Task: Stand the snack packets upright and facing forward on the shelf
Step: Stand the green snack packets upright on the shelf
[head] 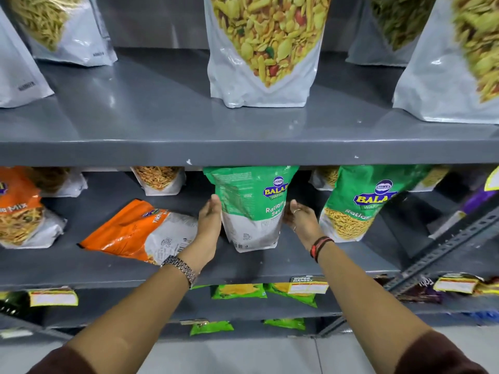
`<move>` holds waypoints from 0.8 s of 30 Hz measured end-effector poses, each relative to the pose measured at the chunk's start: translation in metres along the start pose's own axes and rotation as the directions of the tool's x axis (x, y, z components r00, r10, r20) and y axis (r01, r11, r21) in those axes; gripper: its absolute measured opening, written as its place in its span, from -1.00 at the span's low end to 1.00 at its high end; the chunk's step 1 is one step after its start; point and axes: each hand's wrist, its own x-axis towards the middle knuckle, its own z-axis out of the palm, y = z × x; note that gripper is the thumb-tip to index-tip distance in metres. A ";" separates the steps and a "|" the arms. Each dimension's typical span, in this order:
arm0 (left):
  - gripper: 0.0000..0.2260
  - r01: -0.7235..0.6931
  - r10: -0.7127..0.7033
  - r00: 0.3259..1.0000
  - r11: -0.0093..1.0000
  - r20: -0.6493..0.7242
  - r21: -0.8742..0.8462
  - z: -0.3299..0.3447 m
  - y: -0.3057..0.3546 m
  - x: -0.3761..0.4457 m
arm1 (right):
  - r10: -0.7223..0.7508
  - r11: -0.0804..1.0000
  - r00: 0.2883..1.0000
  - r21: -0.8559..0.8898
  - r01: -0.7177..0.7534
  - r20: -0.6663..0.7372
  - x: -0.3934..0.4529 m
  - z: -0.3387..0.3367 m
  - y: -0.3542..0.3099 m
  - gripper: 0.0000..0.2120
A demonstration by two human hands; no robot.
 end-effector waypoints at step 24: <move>-0.42 0.233 -0.240 0.970 0.959 -0.029 -0.162 0.059 -0.031 -0.018 | 0.060 0.984 0.972 -0.175 -0.019 0.228 -0.052 -0.003 0.025 -0.74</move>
